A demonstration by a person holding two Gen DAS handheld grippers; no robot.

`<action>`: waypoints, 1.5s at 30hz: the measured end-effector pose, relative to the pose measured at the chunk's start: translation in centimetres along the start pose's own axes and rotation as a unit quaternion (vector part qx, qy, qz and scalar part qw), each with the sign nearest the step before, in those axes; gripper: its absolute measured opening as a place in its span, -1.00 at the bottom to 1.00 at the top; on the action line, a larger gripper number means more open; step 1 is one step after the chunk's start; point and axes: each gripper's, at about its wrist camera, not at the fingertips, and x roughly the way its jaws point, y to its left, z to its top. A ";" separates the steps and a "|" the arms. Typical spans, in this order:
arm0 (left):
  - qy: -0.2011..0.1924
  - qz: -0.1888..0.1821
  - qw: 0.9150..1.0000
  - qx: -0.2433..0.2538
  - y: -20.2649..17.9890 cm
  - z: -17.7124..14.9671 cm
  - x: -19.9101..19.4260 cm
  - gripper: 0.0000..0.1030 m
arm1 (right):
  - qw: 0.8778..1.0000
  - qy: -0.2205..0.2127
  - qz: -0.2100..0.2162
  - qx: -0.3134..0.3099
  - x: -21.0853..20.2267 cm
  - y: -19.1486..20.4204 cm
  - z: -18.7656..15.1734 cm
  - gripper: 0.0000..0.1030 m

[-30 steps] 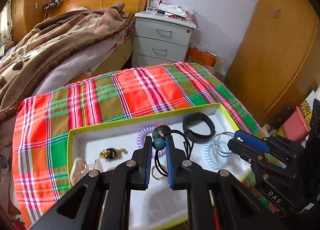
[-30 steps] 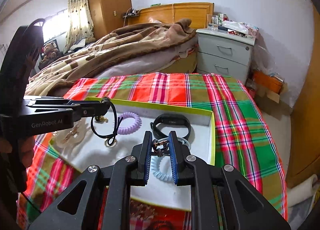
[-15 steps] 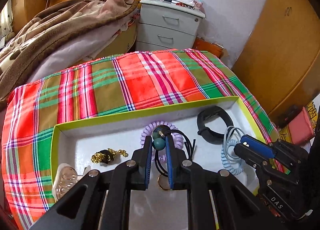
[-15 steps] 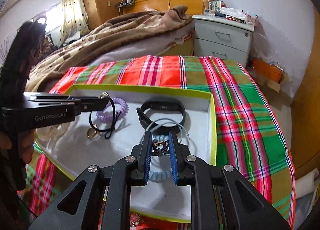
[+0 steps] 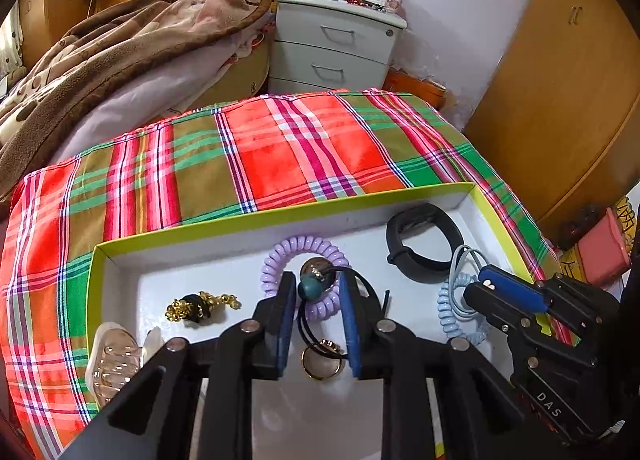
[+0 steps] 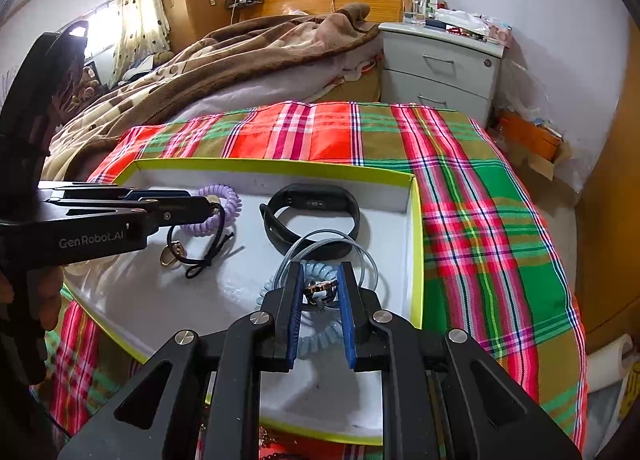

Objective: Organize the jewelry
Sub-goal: 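Lower both items into the box and open both grippers, then grasp the dark beaded bracelet with the right gripper while the left approaches the gold chain clip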

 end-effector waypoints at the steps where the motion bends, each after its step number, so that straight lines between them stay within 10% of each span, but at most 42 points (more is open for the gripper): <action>1: 0.000 0.001 1.000 -0.001 0.0 0.0 0.0 -0.52 | 1.000 -0.001 0.001 0.002 0.0 0.0 0.0 -0.66; 27: -0.047 0.005 0.999 0.010 -1.9 -2.0 -5.6 -0.04 | 0.999 -0.047 0.004 0.025 -4.8 0.2 -0.8 -0.24; 45: -0.056 -0.032 0.998 0.003 -4.0 -7.7 -9.1 0.05 | 0.999 -0.012 0.019 0.028 -9.4 0.7 -9.5 -0.24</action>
